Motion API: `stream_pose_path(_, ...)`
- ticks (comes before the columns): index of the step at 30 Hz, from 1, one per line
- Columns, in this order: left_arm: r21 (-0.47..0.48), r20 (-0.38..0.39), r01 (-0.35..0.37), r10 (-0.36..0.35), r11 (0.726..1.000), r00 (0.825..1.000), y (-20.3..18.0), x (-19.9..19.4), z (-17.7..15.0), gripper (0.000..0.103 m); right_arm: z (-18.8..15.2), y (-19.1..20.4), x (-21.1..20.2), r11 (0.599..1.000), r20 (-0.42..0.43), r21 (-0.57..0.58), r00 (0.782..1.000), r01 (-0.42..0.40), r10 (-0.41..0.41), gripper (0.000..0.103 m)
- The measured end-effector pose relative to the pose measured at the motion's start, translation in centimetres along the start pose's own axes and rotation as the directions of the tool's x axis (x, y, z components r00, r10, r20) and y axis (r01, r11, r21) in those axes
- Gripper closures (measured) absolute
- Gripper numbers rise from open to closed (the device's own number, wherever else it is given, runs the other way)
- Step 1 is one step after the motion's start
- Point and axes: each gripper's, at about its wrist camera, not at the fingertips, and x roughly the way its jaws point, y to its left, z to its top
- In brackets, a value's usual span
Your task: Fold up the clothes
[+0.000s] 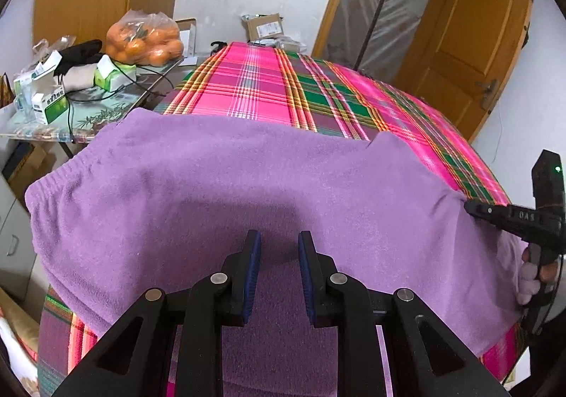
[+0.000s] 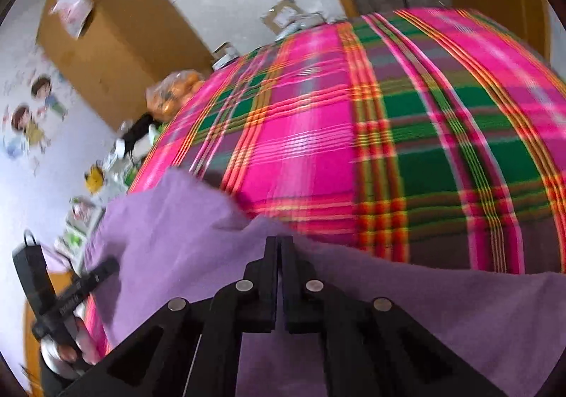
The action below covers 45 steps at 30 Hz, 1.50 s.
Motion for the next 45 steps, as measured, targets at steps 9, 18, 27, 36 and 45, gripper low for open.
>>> stream_pose_path(9, -0.016, 0.008, 0.007, -0.007, 1.000, 1.000, 0.2, 0.0, -0.1, 0.081, -2.9, -0.9, -3.9, 0.990, 0.040, -0.086, 0.993, 0.111, -0.108, 0.100)
stream_pose_path(18, -0.010, 0.010, -0.007, 0.007, 1.000, 1.000, 0.1, 0.1, -0.1, 0.081, -3.4, -7.4, -7.9, 0.959, 0.110, -0.041, 0.955, 0.280, -0.275, 0.101)
stream_pose_path(27, -0.015, 0.013, -0.010, 0.010, 1.000, 1.000, -0.1, 0.1, -0.2, 0.081, -5.4, -19.9, -17.2, 0.889, 0.194, 0.299, 0.890, 0.348, -0.414, 0.102)
stream_pose_path(36, 0.039, 0.007, -0.091, 0.091, 0.995, 0.996, -2.2, 0.1, -0.5, 0.080, -5.2, -11.3, -13.3, 0.964, 0.209, 0.085, 0.942, 0.252, -0.265, 0.090)
stream_pose_path(45, 0.098, 0.007, -0.038, 0.037, 0.994, 0.999, -6.6, -1.1, -3.3, 0.079, -9.3, 0.2, -7.9, 0.901, 0.117, -0.356, 0.968, 0.248, -0.221, 0.090)
